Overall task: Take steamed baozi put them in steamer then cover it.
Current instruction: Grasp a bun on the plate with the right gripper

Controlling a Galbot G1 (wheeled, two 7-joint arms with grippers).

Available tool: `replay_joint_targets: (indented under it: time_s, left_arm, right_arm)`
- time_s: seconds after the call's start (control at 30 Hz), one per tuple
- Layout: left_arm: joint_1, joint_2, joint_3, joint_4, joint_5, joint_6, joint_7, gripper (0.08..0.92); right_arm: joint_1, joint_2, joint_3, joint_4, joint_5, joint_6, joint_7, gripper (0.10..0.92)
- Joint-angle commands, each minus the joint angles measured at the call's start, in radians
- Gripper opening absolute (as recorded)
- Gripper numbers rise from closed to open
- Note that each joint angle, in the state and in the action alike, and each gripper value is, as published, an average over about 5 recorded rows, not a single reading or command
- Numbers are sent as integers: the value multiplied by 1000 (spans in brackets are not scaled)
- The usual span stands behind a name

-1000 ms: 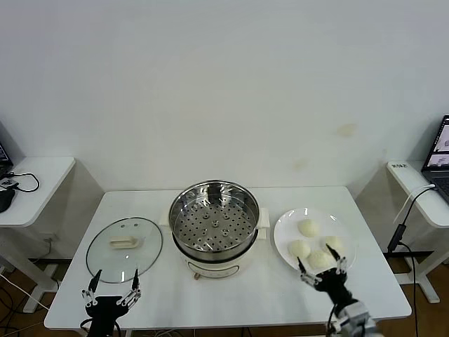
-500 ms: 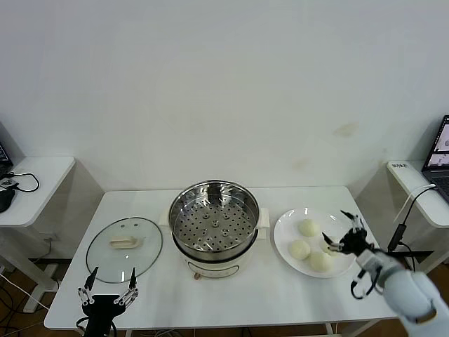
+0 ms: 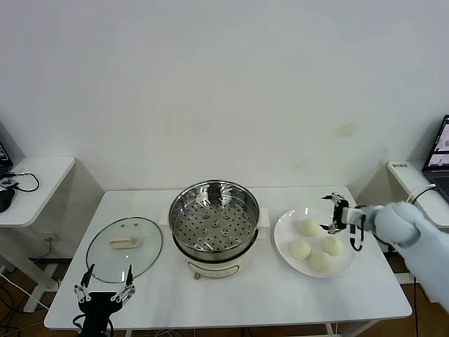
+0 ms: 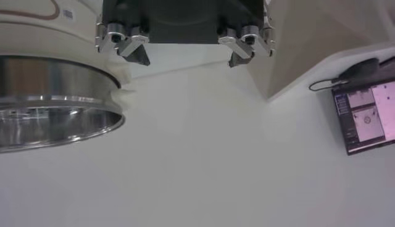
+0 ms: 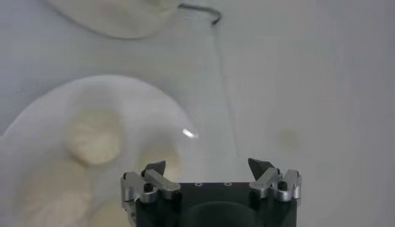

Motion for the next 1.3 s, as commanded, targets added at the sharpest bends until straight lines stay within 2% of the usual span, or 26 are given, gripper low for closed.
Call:
replay_joint_targets:
  time_s: [0.03,0.47,0.87,1.17,1.3]
  left_arm:
    - [-2,0,-1,0,3,2,0,823]
    - [-1,4,-29,-3,2,3,6,823]
    - [7,9,-38,0,-1,2,10,823]
    - [6,11,-42,1,-2,1,11,823]
    - [6,10,-40,3,-1,1,11,823]
  right_arm:
    - [317,7,-346,-164,4,5,-183,823]
    - [261,217,-328,-352,0,10,-137,823]
    - [251,318,-318,-485,-55,13,-126,815]
    - [238,343,-305,-511,-74,11,-116,753]
    - [234,349,-305,-521,-81,10,-108,691]
